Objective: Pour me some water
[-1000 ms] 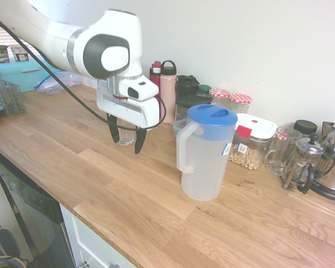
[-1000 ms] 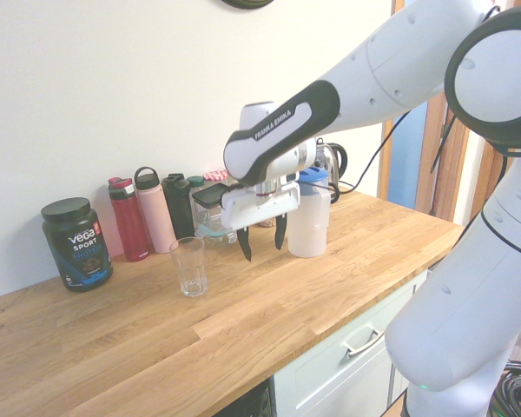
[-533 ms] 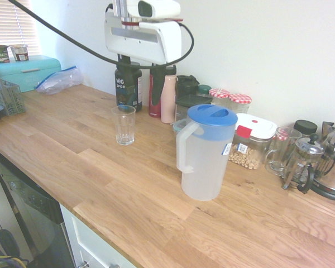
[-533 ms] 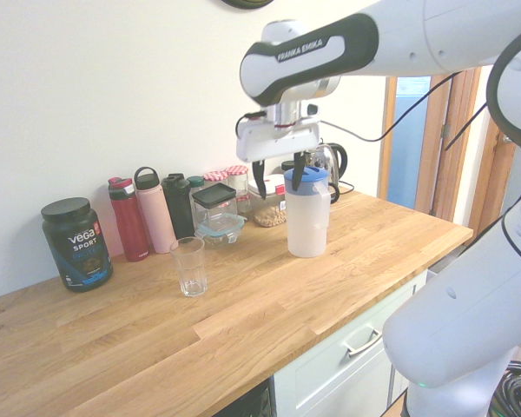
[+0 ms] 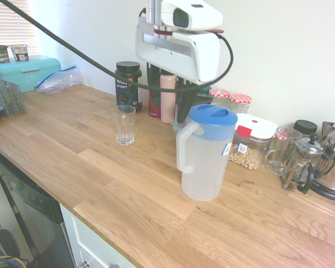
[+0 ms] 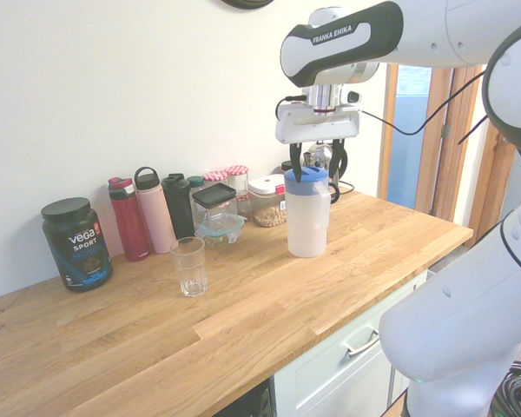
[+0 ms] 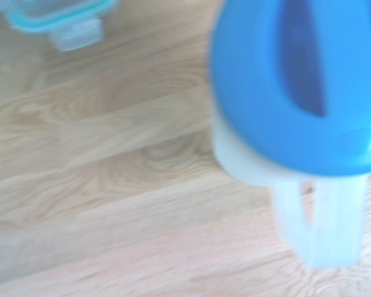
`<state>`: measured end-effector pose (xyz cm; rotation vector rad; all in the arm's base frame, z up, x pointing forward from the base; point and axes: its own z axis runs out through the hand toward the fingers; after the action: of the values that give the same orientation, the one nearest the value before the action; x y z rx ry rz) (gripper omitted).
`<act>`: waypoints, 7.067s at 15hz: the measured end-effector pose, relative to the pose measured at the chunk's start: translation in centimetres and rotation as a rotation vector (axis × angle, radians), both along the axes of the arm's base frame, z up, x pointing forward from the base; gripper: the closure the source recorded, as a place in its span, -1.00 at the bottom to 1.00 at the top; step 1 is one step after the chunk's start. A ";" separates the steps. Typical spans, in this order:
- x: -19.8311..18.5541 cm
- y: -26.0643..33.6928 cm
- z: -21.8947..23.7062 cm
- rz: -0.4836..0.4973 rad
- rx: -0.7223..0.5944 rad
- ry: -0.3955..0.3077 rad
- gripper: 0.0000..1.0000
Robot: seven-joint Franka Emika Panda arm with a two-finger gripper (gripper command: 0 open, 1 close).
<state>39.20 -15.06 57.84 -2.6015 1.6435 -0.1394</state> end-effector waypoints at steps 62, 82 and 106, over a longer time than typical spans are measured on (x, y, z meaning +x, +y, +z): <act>3.8 2.6 -1.0 0.516 -0.052 -0.035 1.00; 10.2 18.9 -0.5 1.427 -0.297 0.354 1.00; 14.9 24.3 -9.5 1.426 -0.661 0.796 1.00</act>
<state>54.13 9.27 48.33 -3.8025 -0.8074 0.5526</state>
